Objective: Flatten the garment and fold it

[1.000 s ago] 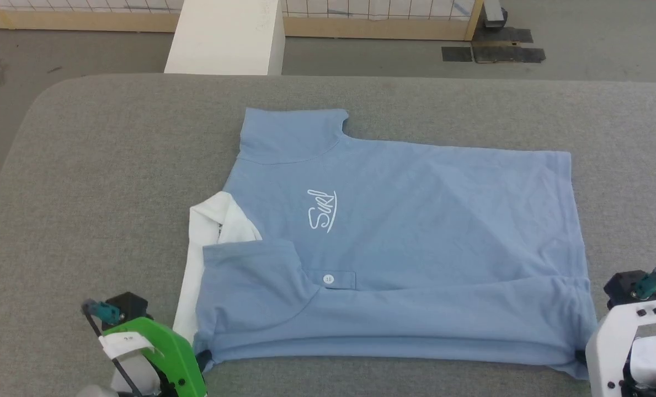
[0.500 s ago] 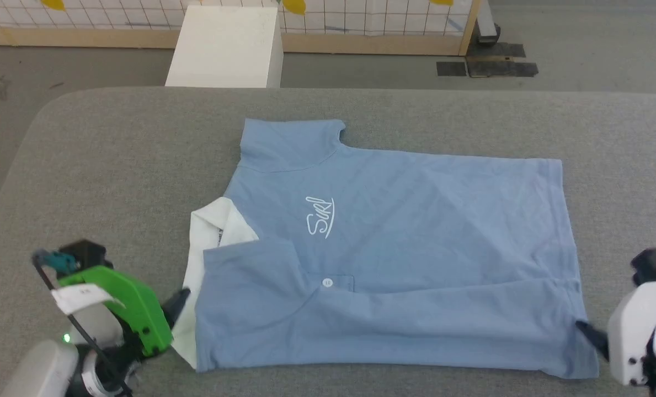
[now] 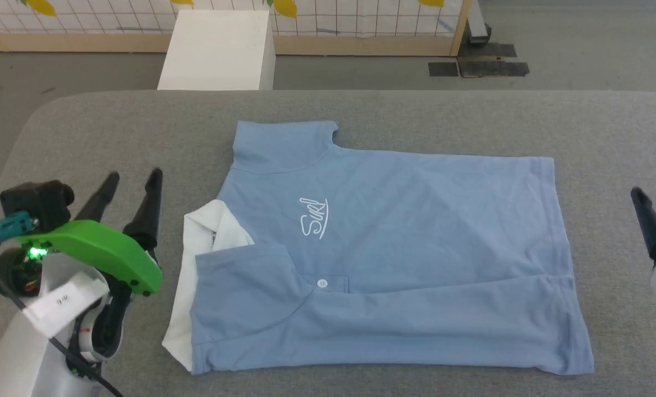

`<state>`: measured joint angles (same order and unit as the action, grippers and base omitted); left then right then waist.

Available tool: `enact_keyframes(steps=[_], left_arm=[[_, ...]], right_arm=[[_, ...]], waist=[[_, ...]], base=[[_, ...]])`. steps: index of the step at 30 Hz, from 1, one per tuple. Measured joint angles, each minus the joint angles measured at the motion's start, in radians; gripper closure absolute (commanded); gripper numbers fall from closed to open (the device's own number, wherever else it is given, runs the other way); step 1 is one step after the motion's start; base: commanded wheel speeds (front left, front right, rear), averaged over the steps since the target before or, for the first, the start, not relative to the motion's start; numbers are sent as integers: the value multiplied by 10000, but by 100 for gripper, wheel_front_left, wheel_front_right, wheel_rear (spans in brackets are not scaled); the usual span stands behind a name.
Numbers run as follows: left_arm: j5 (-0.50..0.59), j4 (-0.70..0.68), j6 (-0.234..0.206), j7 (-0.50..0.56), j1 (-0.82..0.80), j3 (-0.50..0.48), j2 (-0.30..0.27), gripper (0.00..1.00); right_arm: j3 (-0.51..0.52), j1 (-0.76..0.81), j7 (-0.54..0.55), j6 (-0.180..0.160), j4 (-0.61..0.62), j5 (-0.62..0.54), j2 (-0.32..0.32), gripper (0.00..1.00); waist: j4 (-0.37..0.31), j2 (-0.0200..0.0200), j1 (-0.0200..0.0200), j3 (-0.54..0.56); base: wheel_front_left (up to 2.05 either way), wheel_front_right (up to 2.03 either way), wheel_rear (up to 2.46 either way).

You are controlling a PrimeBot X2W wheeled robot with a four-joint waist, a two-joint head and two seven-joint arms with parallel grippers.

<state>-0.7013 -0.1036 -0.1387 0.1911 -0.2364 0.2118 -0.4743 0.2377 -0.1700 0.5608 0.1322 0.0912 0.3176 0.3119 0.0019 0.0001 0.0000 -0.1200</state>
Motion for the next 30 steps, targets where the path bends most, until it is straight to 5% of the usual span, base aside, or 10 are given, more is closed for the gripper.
enact_keyframes(steps=[6,14,23,30], left_arm=[[648,966,554,-2508,-337,54,573,0],[1035,2211,938,-3735,-1143,307,1026,0],[1183,3574,1371,-3475,-3289,729,1277,0],[1189,5436,1787,-1820,-6051,1210,1430,0]], right_arm=[[-198,-195,-1914,0,-698,-161,-136,0],[-477,-748,-2903,0,-1427,-176,-113,0],[-803,-1548,-3055,0,-1475,-144,46,0],[-1118,-1853,-2945,0,-1290,-84,111,0]], waist=[[54,0,0,-349],[136,0,0,-1048],[184,0,0,-2114],[153,0,1,-2950]], base=[[0,0,0],[0,0,0],[0,0,0],[0,0,0]])
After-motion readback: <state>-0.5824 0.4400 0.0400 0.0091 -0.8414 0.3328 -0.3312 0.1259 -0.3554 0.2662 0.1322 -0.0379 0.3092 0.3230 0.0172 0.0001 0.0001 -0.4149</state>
